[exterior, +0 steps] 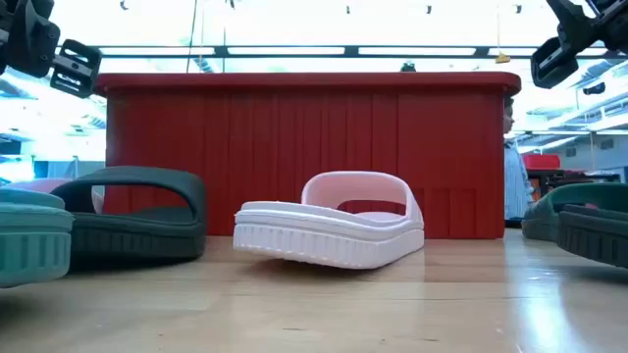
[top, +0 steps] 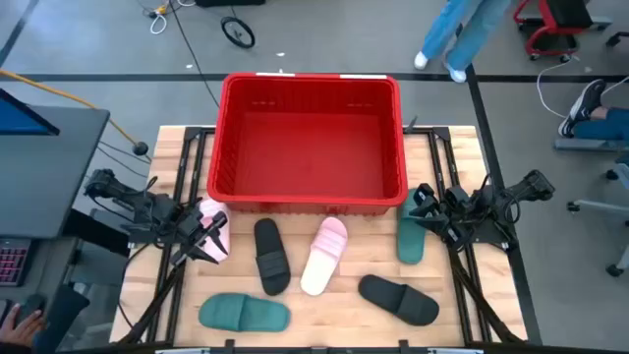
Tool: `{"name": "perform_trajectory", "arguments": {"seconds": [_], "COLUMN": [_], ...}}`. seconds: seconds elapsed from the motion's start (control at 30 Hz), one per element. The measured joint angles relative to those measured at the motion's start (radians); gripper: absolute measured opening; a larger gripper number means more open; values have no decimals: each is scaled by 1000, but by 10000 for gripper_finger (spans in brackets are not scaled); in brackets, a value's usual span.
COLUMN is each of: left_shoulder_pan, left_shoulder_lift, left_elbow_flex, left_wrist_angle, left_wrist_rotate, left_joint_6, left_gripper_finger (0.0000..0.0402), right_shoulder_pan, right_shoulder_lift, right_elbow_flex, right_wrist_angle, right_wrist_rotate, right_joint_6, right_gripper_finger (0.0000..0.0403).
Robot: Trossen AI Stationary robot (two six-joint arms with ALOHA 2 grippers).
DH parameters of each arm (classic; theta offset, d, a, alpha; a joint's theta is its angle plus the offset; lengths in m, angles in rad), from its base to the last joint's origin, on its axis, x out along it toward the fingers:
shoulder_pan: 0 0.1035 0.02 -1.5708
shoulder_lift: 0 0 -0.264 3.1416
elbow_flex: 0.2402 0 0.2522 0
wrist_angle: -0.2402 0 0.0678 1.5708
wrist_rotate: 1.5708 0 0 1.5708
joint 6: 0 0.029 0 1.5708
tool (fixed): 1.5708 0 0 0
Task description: Pick and place slides into bin
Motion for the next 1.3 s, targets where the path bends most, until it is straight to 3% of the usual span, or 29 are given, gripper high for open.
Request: {"name": "perform_trajectory", "arguments": {"seconds": [1.3], "left_shoulder_pan": [0], "left_shoulder_lift": [0], "left_elbow_flex": [0], "left_wrist_angle": [0], "left_wrist_rotate": [0], "left_joint_6": [0], "left_gripper_finger": [157], "right_shoulder_pan": [0], "right_shoulder_lift": [0], "right_elbow_flex": [0], "right_wrist_angle": [0], "right_wrist_rotate": [0], "right_joint_6": [0], "right_gripper_finger": [129]}}
